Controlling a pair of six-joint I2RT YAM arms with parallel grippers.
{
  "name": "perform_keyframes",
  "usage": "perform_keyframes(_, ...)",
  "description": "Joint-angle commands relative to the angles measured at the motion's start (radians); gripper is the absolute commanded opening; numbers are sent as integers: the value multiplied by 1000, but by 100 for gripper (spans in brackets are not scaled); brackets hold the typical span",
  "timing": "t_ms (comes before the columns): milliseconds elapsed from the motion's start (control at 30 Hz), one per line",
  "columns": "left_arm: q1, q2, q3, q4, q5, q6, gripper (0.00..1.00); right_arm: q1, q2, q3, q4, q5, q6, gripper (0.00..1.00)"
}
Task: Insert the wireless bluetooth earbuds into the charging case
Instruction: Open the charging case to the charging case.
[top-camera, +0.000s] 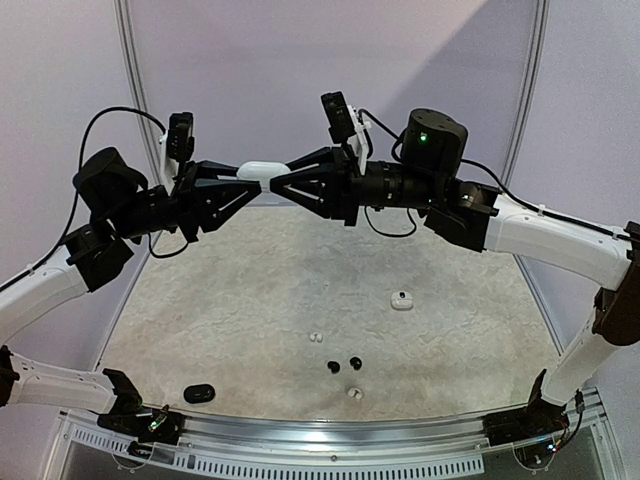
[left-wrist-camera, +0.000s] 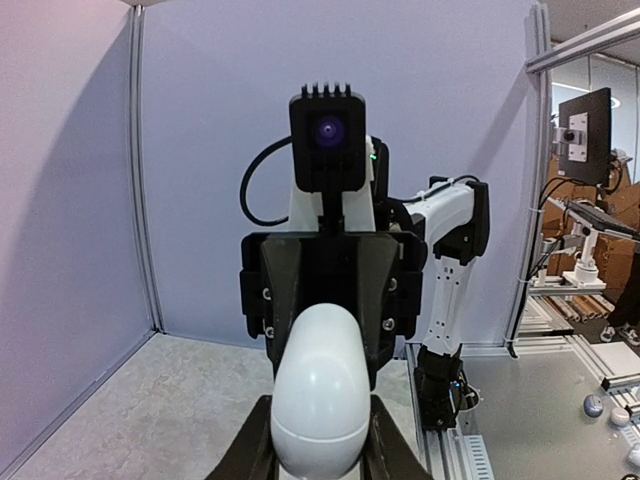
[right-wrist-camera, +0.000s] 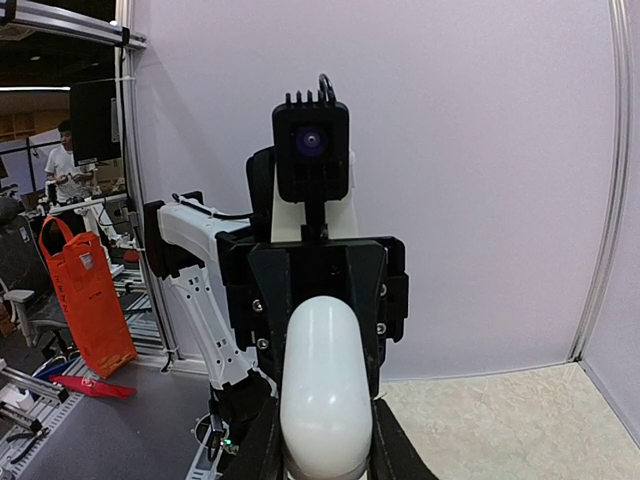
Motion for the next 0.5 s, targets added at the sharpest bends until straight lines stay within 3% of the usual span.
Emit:
perform_keyframes(0,-13,7,14,-18,-12,26,0,-1,4,21,-59,64,6,32)
perform_keyframes(67,-15,3,11,-39,-11,70,0,-1,4,40,-116,93,-7,47)
perform_keyframes(133,-19,-1,9,-57,-9,123,0,0,6,57,-156,118,-26,53)
perform_keyframes(467,-40,-6,24,-147,38,337,0,9,51,129,-252,169,-67,52)
